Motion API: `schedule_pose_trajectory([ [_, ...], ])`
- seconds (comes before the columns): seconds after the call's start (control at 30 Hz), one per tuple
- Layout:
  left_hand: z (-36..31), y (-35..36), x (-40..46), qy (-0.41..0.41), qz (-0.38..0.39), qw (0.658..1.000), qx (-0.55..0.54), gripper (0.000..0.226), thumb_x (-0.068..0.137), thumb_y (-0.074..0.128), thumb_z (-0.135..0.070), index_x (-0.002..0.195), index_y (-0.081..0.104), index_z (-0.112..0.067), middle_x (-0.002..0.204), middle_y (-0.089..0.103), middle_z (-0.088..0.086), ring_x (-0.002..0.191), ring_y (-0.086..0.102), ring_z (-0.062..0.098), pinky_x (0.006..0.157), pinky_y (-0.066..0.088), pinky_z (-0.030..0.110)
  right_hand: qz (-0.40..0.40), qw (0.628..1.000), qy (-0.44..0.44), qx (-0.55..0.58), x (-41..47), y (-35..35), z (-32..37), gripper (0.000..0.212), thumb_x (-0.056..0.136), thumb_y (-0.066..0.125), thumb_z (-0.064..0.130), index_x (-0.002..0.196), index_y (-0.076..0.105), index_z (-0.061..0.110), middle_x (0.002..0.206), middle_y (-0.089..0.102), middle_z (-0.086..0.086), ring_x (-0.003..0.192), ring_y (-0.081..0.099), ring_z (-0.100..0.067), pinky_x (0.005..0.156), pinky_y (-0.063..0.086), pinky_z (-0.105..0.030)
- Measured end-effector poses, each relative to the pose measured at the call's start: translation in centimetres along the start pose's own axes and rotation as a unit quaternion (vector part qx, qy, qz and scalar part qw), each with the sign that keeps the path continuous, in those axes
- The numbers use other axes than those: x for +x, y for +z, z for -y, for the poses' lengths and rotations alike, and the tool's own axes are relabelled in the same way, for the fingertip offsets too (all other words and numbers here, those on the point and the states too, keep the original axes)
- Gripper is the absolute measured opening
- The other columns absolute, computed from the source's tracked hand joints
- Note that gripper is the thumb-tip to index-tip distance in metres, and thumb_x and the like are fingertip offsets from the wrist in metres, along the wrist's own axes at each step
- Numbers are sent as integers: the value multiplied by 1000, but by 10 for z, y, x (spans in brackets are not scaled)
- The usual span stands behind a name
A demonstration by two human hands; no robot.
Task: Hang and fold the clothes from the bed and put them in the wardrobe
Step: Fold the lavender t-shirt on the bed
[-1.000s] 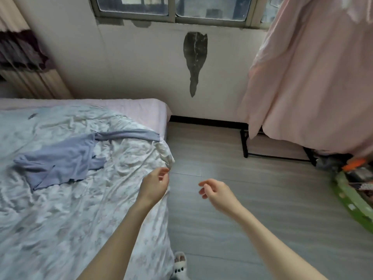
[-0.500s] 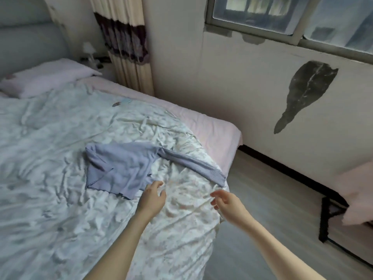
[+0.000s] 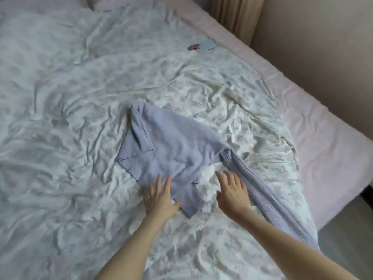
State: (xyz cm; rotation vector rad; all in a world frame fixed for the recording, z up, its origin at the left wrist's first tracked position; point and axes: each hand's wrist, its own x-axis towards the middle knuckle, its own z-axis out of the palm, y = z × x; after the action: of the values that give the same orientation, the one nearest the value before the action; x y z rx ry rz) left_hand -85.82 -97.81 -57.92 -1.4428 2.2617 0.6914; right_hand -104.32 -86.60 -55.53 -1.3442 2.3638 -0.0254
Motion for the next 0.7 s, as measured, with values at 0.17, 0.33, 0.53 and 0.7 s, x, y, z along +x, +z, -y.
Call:
schedule_pose_trajectory([
  [0.17, 2, 29, 58, 41, -81, 989, 114, 94, 66, 74, -55, 145, 33, -29, 150, 30, 19, 136, 32, 37, 103, 33, 57, 7, 997, -4, -71, 116, 15, -32, 88, 88, 53, 22, 149, -10, 27, 157, -3, -9, 142, 8, -31, 109, 23, -50],
  [0.33, 21, 10, 69, 68, -160, 982, -78, 37, 81, 57, -3, 116, 64, -14, 112, 65, 17, 101, 62, 36, 83, 52, 42, -3, 989, 46, 139, 139, 11, -36, 51, 90, 57, 24, 136, 37, 15, 133, 47, -13, 109, 52, -34, 72, 36, -35],
  [0.53, 17, -69, 35, -28, -215, 901, -377, 27, 88, 39, 7, 106, 58, 0, 99, 63, 16, 92, 57, 29, 70, 38, 28, -64, 988, -26, 135, 93, -38, -14, 35, 92, 50, 44, 107, 49, 12, 93, 65, -16, 78, 59, -35, 57, 34, -34],
  [0.7, 15, -139, -54, 23, -119, 878, -463, 14, 89, 49, 0, 95, 61, -4, 85, 59, 4, 81, 52, 15, 64, 37, 14, 13, 990, -63, 125, 17, -106, -1, 38, 86, 50, 59, 95, 51, 22, 88, 63, -5, 78, 58, -26, 64, 38, -32],
])
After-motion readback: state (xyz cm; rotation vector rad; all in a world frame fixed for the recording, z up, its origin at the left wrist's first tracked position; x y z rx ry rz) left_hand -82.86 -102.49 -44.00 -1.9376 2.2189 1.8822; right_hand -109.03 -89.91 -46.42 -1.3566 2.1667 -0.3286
